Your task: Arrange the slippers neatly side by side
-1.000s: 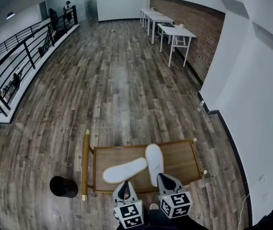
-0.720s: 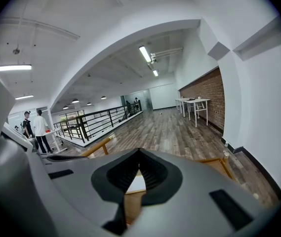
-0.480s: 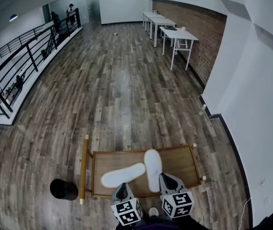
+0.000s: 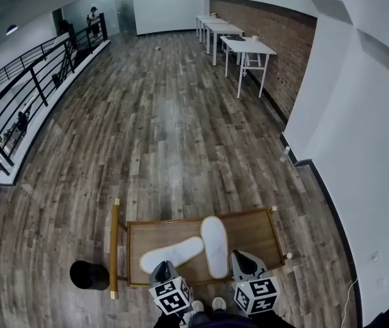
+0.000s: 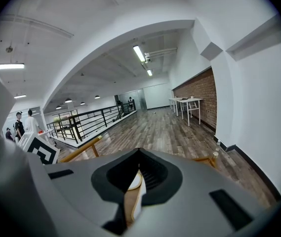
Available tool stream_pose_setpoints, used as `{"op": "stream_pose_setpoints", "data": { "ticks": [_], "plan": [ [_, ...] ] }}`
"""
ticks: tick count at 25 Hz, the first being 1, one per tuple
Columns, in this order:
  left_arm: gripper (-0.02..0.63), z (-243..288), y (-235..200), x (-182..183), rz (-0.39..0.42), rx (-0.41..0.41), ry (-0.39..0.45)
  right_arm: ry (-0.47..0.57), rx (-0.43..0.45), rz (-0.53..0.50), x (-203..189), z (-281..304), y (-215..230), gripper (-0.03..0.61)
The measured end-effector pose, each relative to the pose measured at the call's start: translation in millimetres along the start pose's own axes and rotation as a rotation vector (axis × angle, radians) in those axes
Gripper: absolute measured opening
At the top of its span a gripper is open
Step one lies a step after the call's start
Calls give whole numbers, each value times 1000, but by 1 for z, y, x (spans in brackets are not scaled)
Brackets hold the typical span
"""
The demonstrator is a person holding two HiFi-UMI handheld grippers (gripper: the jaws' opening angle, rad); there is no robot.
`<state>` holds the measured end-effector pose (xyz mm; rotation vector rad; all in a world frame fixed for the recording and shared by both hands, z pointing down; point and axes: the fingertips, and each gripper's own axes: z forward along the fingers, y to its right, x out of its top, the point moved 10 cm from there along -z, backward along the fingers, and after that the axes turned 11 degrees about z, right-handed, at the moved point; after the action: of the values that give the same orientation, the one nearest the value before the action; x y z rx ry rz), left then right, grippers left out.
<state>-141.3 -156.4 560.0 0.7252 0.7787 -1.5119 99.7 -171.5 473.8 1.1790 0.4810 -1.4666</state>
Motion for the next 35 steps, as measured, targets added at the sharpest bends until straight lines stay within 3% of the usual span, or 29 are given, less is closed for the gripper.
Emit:
{"op": "stream_pose_setpoints", "data": {
  "ticks": [3,7,9,13,15,19,26,32,35],
  "plan": [
    [2,7,-6,-2,21,29,-15,-9,-2,5,0,1,1,-2],
    [7,17,-12,-2,174,5,7,-18,-3,1,0,4,4,-2],
    [51,22,-16,-1,227,-5,6,-24,-7,2,0,6,7,-2],
    [51,31,-23,-5,198,17,-35,-30,-16,6,0,10,12,-2],
    [77,36,-22,-8,129,34,-65,-36,-15,6,1,12,15,-2],
    [115,47,-20,-15,-95,77,-143,-48,-11,-2,1,15,15,-2],
    [115,74,-27,-24,-575,251,-283,-62,-25,-18,0,15,19,-2],
    [115,95,-38,-22,-772,335,-321,-78,-41,-25,-2,17,23,-2],
    [115,104,-40,-22,-922,365,-344,-84,-56,-23,-3,17,26,-2]
  ]
}}
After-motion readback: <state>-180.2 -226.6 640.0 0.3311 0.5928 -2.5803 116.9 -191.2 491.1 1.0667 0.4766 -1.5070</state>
